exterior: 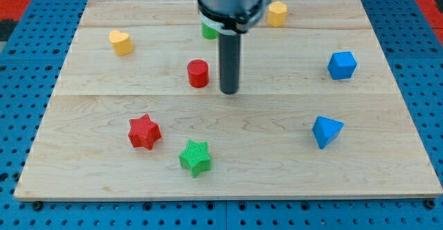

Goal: Move the blue blocks together at the right center

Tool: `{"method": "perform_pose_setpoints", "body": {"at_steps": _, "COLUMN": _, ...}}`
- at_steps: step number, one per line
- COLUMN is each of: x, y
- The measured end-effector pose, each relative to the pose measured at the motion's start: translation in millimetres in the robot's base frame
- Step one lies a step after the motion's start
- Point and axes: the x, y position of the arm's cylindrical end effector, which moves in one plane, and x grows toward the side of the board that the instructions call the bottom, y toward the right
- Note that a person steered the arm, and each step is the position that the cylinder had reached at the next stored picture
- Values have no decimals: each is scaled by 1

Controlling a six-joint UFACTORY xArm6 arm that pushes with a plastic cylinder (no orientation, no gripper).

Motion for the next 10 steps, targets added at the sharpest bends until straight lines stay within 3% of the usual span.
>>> {"method": "perform_pose_setpoints", "body": {"at_steps": 2, "x": 18, "y": 69}}
{"method": "perform_pose_setpoints", "body": {"at_steps": 3, "x": 78, "y": 52}}
{"method": "perform_pose_setpoints", "body": {"at_steps": 4, "x": 125, "y": 103}}
{"method": "perform_pose_setpoints", "body": {"at_steps": 6, "x": -11, "y": 152}}
{"method": "perform_pose_setpoints", "body": {"at_steps": 7, "x": 45, "y": 155}}
{"method": "perform_pose_setpoints", "body": {"at_steps": 8, "x": 12, "y": 229}}
{"method": "perform_pose_setpoints", "body": {"at_steps": 9, "x": -62, "y": 240}}
{"method": "perform_pose_setpoints", "body": {"at_steps": 10, "x": -95, "y": 205}}
